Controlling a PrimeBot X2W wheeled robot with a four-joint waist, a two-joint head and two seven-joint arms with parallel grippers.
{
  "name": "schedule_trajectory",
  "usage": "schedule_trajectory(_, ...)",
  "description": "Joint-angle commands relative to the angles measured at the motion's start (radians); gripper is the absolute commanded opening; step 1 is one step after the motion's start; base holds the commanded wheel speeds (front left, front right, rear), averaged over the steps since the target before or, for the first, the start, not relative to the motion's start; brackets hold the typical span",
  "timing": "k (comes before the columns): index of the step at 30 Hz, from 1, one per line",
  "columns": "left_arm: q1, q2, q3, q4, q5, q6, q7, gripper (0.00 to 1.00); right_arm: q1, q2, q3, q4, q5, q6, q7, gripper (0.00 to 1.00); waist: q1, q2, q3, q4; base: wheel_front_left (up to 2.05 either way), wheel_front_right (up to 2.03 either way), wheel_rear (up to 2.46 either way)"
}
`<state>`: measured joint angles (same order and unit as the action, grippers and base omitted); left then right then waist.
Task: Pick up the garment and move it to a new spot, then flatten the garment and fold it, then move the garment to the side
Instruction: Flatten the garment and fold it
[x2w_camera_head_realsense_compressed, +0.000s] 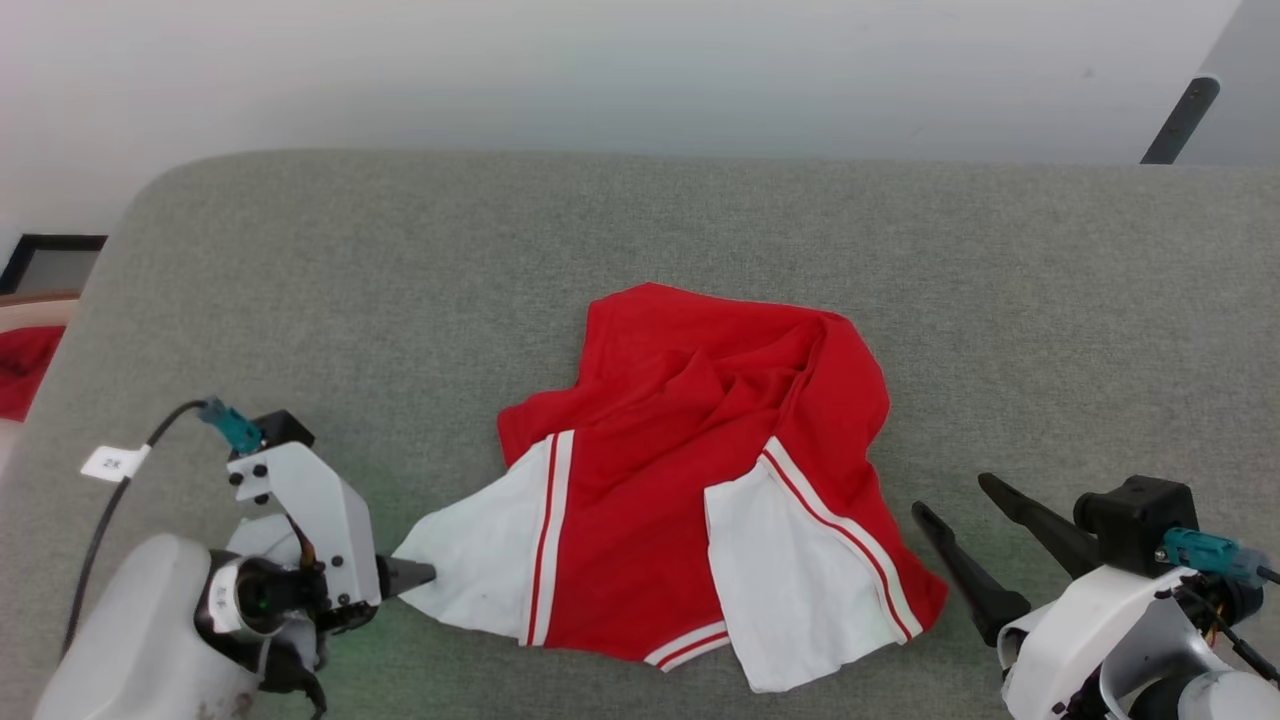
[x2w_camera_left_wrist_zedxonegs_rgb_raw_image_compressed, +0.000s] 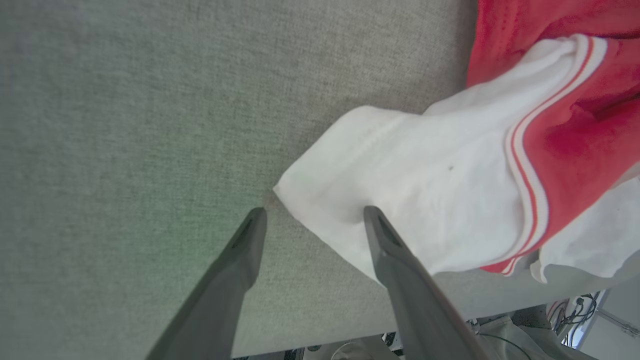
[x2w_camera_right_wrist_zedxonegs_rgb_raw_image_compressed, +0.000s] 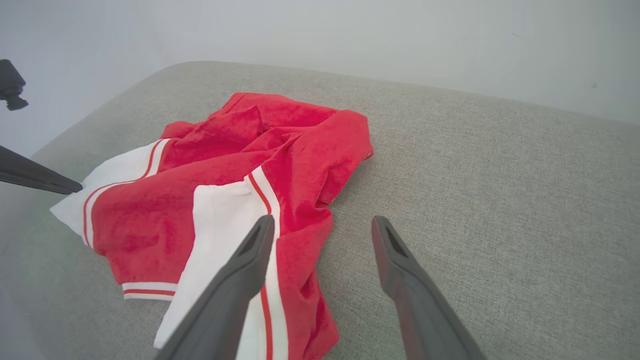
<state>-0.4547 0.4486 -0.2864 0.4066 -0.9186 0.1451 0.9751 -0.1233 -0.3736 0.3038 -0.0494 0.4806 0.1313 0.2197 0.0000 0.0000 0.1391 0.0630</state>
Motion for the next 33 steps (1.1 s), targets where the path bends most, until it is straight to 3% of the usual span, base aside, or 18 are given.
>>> schedule_trajectory(1,-0.007,-0.006,-0.003,0.015,0.008,-0.012,-0.008,1.0,-0.014,-0.003,0.006,-0.005,0.003,-0.001,0.003,1.0,0.0,0.0,0.0,0.001,0.0,0.0,0.0)
schedule_trajectory(7,-0.034,-0.035,-0.002,0.091,-0.007,-0.044,-0.048,1.0,-0.014,-0.013,0.046,-0.026,0.038,-0.001,0.044,1.0,0.0,0.0,0.002,0.001,0.0,0.0,0.0)
schedule_trajectory(8,-0.04,-0.039,-0.002,0.103,-0.006,-0.052,-0.057,0.94,-0.014,-0.014,0.052,-0.03,0.044,-0.001,0.053,1.0,0.0,0.0,0.002,0.001,0.0,0.0,0.0)
schedule_trajectory(10,-0.048,-0.046,0.001,0.129,-0.008,-0.067,-0.078,0.0,-0.011,-0.02,0.077,-0.042,0.07,-0.001,0.08,1.0,0.0,0.0,0.003,0.002,0.0,0.0,0.0)
schedule_trajectory(21,-0.1,-0.071,-0.001,0.22,-0.008,-0.112,-0.133,0.0,0.018,-0.054,0.17,-0.127,0.184,-0.001,0.316,1.0,0.0,0.0,0.005,0.004,0.0,0.0,0.0)
schedule_trajectory(33,-0.16,-0.107,-0.021,0.257,-0.004,-0.155,-0.165,0.0,-0.01,-0.056,0.223,-0.124,0.124,-0.001,0.434,1.0,0.0,0.0,0.053,0.028,0.0,0.0,0.0)
